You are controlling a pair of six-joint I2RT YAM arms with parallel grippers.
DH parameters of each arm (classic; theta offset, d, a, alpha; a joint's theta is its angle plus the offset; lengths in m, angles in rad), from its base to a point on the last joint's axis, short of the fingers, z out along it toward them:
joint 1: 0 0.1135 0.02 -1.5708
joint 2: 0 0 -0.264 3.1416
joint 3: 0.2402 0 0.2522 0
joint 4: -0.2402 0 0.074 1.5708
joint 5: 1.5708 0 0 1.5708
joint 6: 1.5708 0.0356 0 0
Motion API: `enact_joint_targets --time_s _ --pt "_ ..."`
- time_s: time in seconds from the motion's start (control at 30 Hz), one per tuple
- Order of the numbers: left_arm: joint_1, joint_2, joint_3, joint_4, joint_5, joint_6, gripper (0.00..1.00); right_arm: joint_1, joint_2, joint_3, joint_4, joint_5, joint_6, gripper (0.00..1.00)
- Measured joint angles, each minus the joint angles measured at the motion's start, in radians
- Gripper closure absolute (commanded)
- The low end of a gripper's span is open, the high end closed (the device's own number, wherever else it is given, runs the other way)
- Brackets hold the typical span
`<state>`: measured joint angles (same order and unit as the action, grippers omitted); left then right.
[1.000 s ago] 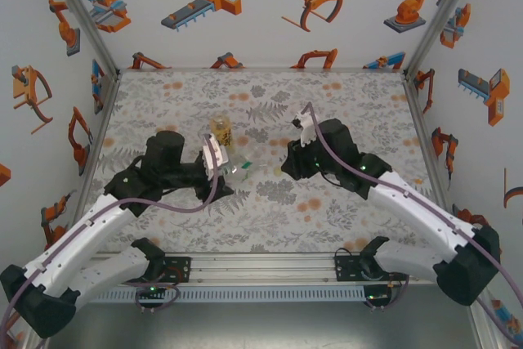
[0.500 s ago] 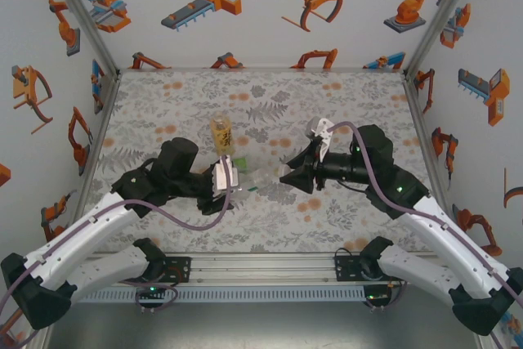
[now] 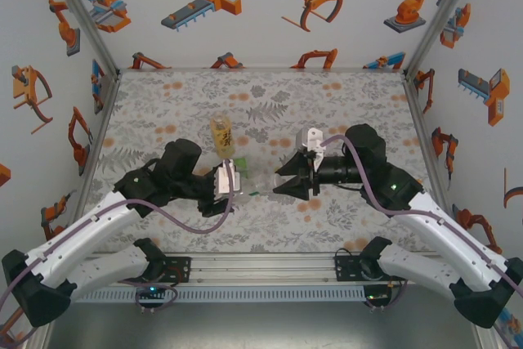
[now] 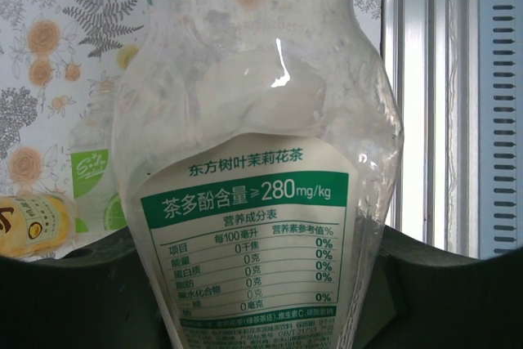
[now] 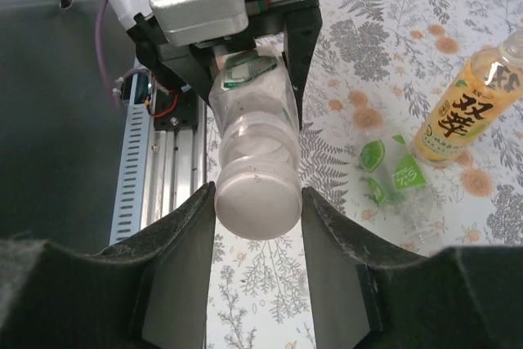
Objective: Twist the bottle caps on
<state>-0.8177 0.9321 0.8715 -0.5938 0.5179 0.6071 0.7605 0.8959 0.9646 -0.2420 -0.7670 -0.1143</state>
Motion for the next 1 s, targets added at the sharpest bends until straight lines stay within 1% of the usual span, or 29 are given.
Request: enact_joint_targets --time_s 0.53,0.83,1.0 --pt "-0.001 0.006 0.000 -0.006 0.020 0.003 0.99 0.023 0.068 0.059 -0.054 -0.015 -0.046 0.90" --pt "-0.001 0.006 0.000 -0.010 0.023 0.004 0.99 0.032 0.075 0.066 -0.060 -0.014 -0.062 0.91" --pt "-0.001 0.006 0.000 -0.010 0.029 0.006 0.99 0.042 0.088 0.088 -0.077 -0.010 -0.068 0.92"
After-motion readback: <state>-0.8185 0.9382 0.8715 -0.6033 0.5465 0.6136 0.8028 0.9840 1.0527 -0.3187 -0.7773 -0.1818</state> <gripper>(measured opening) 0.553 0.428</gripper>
